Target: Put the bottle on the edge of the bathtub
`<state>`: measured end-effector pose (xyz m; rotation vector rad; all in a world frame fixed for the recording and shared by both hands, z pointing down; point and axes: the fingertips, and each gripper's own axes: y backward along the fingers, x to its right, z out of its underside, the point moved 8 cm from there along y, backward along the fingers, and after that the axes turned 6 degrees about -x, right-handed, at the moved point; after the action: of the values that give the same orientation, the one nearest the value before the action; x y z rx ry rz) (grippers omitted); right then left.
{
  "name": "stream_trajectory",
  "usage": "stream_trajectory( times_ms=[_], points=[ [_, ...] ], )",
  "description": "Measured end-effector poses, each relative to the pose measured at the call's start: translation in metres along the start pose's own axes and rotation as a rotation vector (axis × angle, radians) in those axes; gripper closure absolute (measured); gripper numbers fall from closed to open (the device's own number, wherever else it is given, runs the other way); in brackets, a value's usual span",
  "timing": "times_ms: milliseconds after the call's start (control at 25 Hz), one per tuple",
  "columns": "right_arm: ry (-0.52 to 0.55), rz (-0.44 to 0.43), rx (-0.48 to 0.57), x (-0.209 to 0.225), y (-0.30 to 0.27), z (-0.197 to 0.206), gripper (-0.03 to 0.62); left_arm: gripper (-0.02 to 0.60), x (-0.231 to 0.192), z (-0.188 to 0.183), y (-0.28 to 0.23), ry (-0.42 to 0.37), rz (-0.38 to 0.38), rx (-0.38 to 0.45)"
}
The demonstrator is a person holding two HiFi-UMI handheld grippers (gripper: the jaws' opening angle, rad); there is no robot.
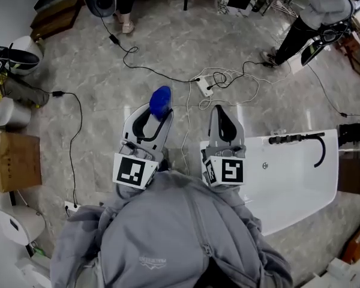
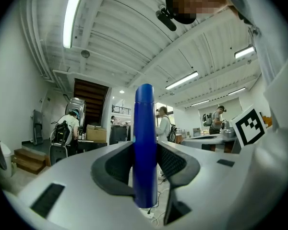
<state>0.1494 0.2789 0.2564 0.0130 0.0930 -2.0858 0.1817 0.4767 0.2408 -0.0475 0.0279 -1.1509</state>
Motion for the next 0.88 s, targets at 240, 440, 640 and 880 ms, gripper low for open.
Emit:
stream_trajectory(
  times_ms=[240, 440, 640, 880],
  points=[
    [-0.004, 0.064, -0.011, 0.002, -0.038, 0.003, 0.591, 0.433, -0.038, 0.005, -0.034, 0.001, 0.058, -0.003],
    [-0.008, 0.123, -0.031, 0.005, -0.054, 0.008, 0.591, 0.433, -0.058, 0.010, -0.055, 0.005, 0.104, -0.001],
    [-0.012, 0.205, -0.061, 0.016, -0.055, 0.009, 0.591, 0.433, -0.066, 0.006, -0.083, 0.014, 0.169, 0.012],
    [-0.031, 0.335, -0.076, 0.053, -0.045, 0.018, 0.591, 0.433, -0.051, 0.006, -0.133, 0.008, 0.287, 0.015]
  ],
)
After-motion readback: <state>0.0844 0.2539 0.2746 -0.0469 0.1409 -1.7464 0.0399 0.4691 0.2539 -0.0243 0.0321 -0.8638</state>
